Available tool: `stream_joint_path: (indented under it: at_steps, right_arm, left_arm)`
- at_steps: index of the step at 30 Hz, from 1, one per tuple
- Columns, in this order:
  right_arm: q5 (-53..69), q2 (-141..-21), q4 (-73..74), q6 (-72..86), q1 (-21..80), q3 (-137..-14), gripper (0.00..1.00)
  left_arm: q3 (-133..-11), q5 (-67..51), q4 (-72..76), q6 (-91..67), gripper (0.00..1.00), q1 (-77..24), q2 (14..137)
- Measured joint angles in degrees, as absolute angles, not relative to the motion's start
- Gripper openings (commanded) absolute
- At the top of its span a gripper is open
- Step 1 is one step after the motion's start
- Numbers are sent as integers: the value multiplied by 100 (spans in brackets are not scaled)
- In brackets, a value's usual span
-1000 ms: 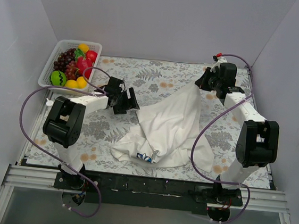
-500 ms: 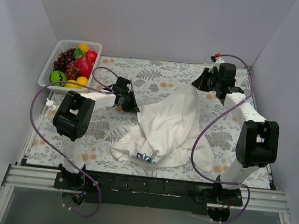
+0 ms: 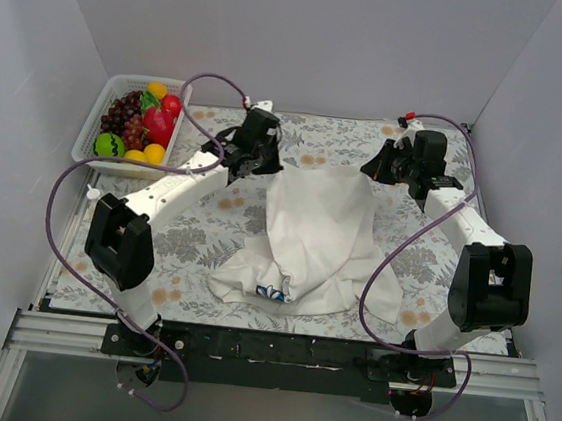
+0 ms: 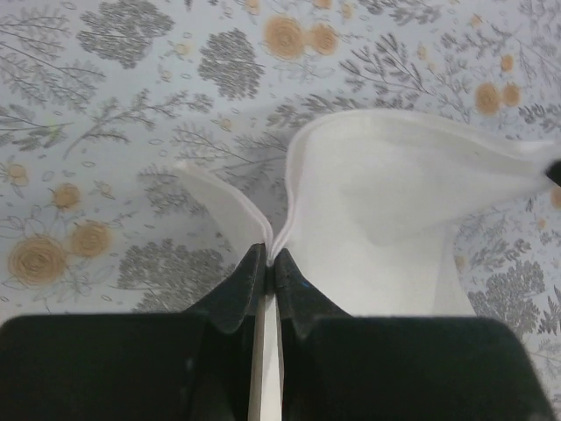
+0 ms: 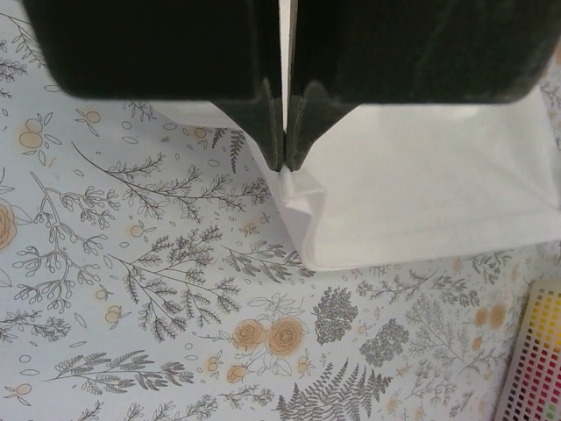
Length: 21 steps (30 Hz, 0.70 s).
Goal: Pin the brooch onto the clothing
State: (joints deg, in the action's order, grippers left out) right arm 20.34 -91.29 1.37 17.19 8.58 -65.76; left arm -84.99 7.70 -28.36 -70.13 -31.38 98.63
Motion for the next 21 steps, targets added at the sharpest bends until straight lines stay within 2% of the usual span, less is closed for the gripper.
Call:
stream_joint_path:
  at_steps: [5, 6, 7, 8, 10, 15, 18, 21]
  right_arm:
    - [2012, -9115, 121, 1745, 858, -6431, 1]
    - [1997, -9115, 119, 1745, 858, -6399, 1]
    - [1984, -9115, 128, 1743, 858, -6383, 1]
    - [1962, -9120, 145, 1743, 858, -6375, 1]
    - [1940, -9120, 148, 1743, 858, -6355, 1]
    - [1922, -9124, 150, 1741, 858, -6353, 1]
    - [1922, -9124, 148, 1739, 858, -6351, 1]
    - [1925, -9126, 148, 1739, 858, -6351, 1]
  left_arm:
    - [-9546, 1623, -3570, -7247, 0, -4705, 10455]
    - [-9620, 1723, -3662, -7303, 6, -4971, 10621]
    - [-9662, 1813, -3778, -7352, 45, -5256, 10785]
    - [-9692, 1905, -3900, -7384, 69, -5498, 10960]
    - [-9741, 2025, -4064, -7382, 97, -5953, 11314]
    - [-9642, 2029, -4193, -7369, 98, -6473, 11570]
    - [-9402, 1946, -3970, -7314, 98, -6254, 11244]
    - [-8899, 1590, -3570, -7236, 98, -5629, 10589]
